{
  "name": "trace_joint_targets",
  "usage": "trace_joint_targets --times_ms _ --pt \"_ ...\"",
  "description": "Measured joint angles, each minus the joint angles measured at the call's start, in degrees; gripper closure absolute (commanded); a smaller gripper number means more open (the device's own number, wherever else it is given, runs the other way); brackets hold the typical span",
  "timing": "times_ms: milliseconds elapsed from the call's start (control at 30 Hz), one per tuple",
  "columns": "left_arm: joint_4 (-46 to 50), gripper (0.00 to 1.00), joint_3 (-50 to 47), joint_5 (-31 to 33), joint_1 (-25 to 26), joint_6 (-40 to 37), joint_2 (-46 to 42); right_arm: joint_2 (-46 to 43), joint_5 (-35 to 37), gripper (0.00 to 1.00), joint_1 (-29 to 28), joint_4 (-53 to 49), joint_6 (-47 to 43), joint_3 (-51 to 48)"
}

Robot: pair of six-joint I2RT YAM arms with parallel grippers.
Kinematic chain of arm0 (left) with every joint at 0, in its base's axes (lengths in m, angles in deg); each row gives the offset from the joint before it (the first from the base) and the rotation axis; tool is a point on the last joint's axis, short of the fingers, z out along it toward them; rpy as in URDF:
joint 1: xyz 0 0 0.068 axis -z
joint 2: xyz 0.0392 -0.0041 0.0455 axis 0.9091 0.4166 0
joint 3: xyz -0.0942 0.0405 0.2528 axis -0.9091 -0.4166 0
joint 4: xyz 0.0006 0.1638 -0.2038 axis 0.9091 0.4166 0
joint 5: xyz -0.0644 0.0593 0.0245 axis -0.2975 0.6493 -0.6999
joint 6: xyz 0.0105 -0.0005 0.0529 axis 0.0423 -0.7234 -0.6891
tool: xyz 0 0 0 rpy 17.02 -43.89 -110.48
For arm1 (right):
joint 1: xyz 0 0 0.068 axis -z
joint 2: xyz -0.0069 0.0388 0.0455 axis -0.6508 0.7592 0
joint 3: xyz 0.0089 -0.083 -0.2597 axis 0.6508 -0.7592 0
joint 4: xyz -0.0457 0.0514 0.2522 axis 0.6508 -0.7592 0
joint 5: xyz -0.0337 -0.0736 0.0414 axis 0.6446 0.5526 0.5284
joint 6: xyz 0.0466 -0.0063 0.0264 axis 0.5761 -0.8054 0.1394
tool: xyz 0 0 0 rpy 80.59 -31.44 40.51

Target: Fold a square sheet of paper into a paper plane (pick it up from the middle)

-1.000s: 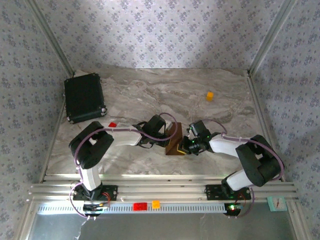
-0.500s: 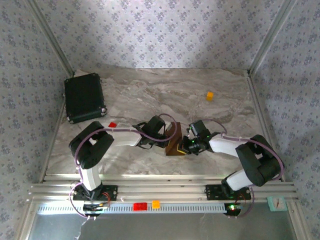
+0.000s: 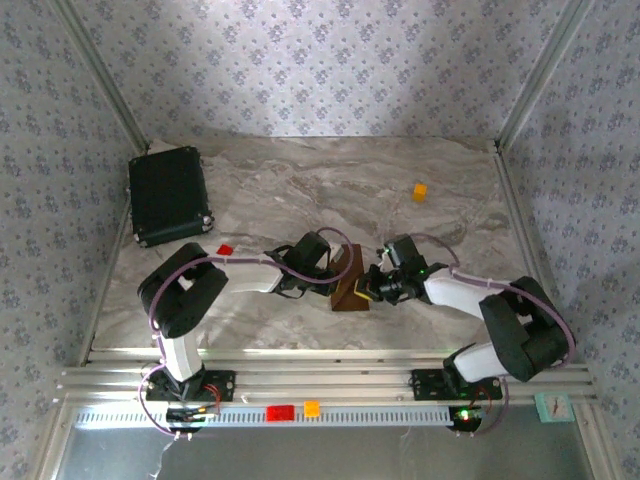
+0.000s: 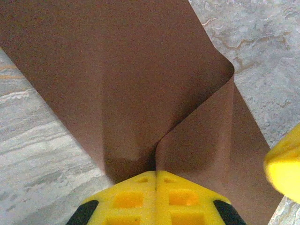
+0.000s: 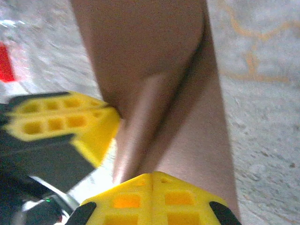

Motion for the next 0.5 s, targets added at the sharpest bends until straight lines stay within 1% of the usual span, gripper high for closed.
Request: trace_joint_targets --times_ms 167,500 --pt "-0.6 1.0 -0.2 0.0 0.0 0.0 0.0 -0.9 -1.4 1.0 1.8 3.7 2.5 0.1" --pt "-0.8 1.0 -0.3 0.0 0.0 0.5 0.0 7.0 -2.5 1.0 -1.1 7.1 4.6 4.3"
